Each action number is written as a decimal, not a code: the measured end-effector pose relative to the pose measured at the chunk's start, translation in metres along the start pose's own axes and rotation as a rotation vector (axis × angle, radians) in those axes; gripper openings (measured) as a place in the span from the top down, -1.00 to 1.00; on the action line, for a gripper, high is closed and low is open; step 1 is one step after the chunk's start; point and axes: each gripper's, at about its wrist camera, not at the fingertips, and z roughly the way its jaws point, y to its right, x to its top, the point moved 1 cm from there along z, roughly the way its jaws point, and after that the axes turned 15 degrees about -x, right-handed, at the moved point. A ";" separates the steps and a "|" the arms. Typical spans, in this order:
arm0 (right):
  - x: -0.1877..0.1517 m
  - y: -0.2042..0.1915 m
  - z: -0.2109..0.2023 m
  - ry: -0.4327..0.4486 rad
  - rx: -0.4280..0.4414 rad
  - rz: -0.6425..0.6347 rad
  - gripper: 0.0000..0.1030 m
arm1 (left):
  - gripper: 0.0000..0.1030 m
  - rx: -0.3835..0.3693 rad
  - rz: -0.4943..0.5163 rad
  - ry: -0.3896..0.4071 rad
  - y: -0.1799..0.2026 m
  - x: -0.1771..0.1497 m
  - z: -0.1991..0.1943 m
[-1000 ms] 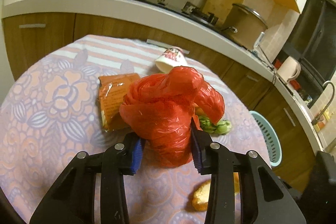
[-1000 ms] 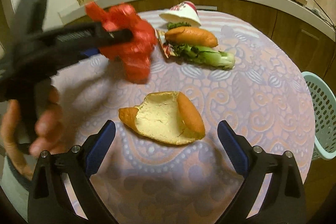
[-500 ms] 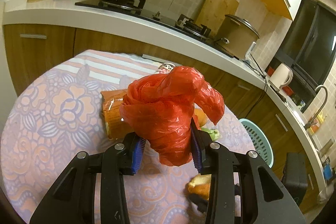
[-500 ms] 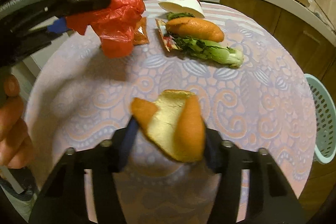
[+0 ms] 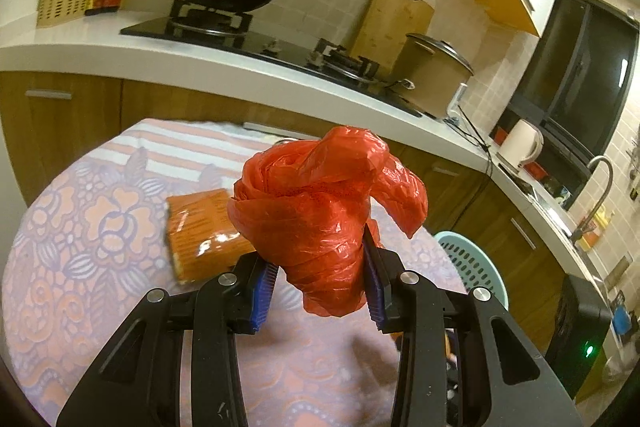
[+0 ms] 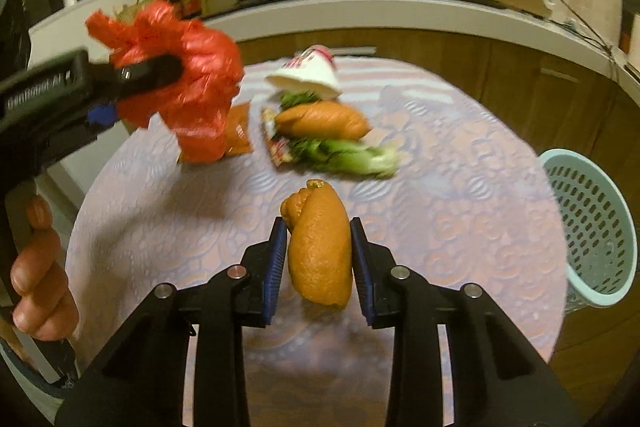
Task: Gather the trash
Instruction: 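Grasp the red plastic bag with the left tool while the right tool grasps the bread crust, then carry bag and bread crust over the teal basket and open both tools to drop them, then move both open tools back over the remaining trash on the table, then grasp the orange snack packet with the left tool while the right tool grasps the paper cup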
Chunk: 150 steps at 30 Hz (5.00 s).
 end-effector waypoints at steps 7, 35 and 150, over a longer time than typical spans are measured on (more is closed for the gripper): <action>0.020 0.044 -0.014 0.049 -0.073 0.045 0.45 | 0.30 -0.043 0.052 -0.026 0.028 0.007 0.022; 0.033 0.256 0.000 0.066 -0.327 0.294 0.45 | 0.30 -0.248 0.194 -0.271 0.169 -0.018 0.216; 0.173 -0.076 0.218 -0.284 0.098 0.063 -0.37 | 0.54 0.259 -0.037 -0.121 -0.129 0.037 0.086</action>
